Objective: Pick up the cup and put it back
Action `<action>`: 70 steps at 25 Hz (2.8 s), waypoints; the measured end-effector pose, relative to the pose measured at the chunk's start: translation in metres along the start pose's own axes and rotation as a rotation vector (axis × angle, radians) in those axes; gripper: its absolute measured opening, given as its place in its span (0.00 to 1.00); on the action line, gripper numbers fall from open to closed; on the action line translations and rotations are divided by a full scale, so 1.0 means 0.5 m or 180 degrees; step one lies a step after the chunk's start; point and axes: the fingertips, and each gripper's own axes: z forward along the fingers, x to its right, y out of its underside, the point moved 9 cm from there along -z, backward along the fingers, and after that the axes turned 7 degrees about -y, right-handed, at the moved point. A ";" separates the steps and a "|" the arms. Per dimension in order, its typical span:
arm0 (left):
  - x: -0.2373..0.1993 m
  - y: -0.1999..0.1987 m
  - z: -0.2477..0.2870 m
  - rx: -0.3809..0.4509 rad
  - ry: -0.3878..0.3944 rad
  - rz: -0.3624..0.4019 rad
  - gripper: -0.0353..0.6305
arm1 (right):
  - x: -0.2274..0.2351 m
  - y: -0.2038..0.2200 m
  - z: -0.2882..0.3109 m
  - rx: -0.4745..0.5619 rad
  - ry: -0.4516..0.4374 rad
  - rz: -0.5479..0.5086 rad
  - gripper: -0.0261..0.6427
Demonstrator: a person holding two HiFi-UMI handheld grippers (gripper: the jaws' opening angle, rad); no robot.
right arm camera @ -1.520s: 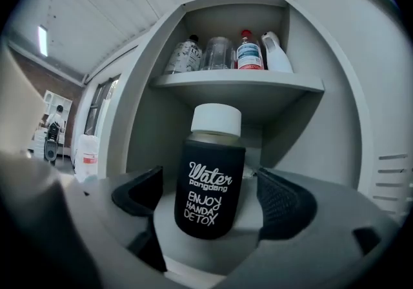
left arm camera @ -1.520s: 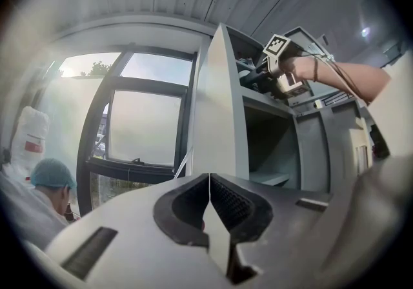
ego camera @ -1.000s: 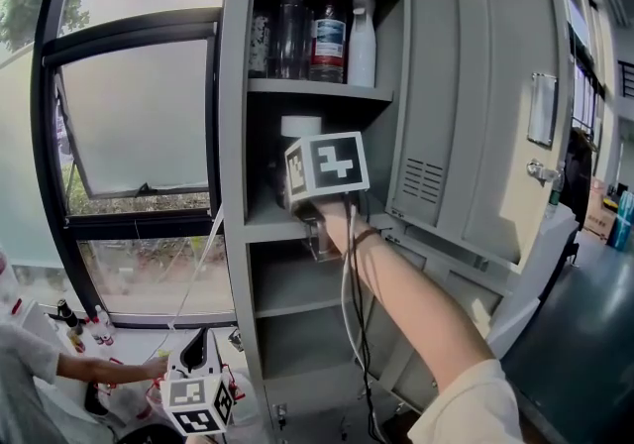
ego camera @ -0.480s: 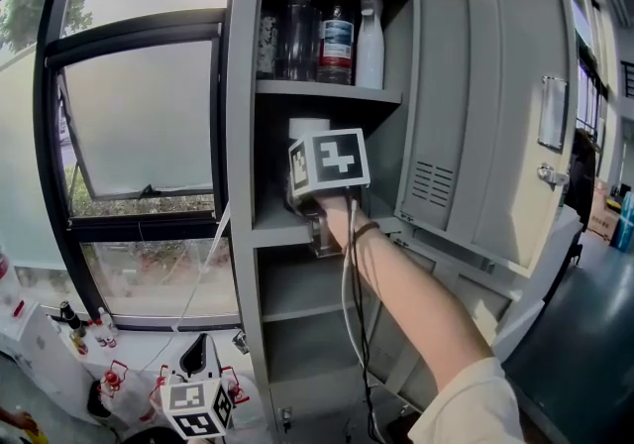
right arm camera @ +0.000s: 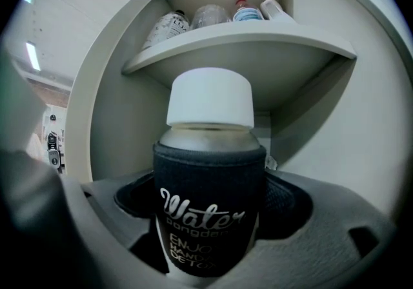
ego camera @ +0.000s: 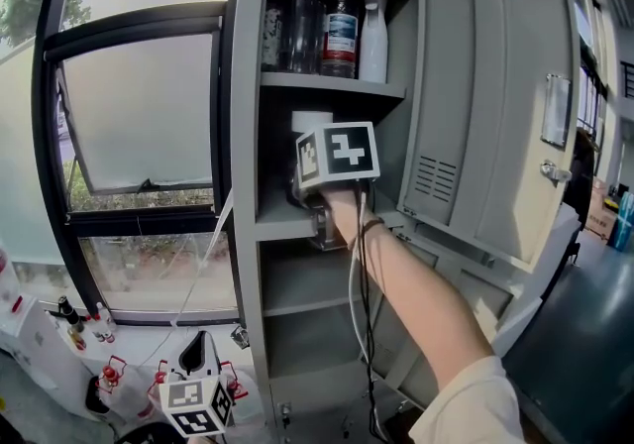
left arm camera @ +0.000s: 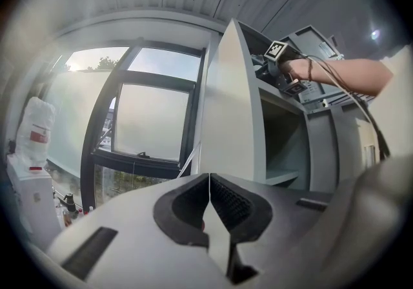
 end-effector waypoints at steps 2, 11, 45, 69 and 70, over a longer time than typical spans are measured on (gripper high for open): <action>-0.002 -0.002 -0.004 0.0000 -0.0006 -0.0005 0.07 | 0.000 0.000 -0.002 0.0015 0.0009 0.0000 0.66; -0.003 -0.013 -0.027 0.0024 -0.0014 0.0020 0.07 | -0.003 0.001 -0.030 0.0060 -0.0055 0.0000 0.65; 0.137 -0.043 -0.069 0.0130 0.0397 0.0081 0.07 | -0.026 0.015 -0.275 0.0339 -0.0439 0.0039 0.65; 0.189 -0.027 -0.052 0.0045 0.0589 0.0173 0.07 | -0.011 0.210 -0.297 0.0344 -0.0343 0.0002 0.65; 0.190 -0.026 -0.051 0.0044 0.0588 0.0177 0.07 | -0.012 0.219 -0.297 0.0331 -0.0339 -0.0004 0.65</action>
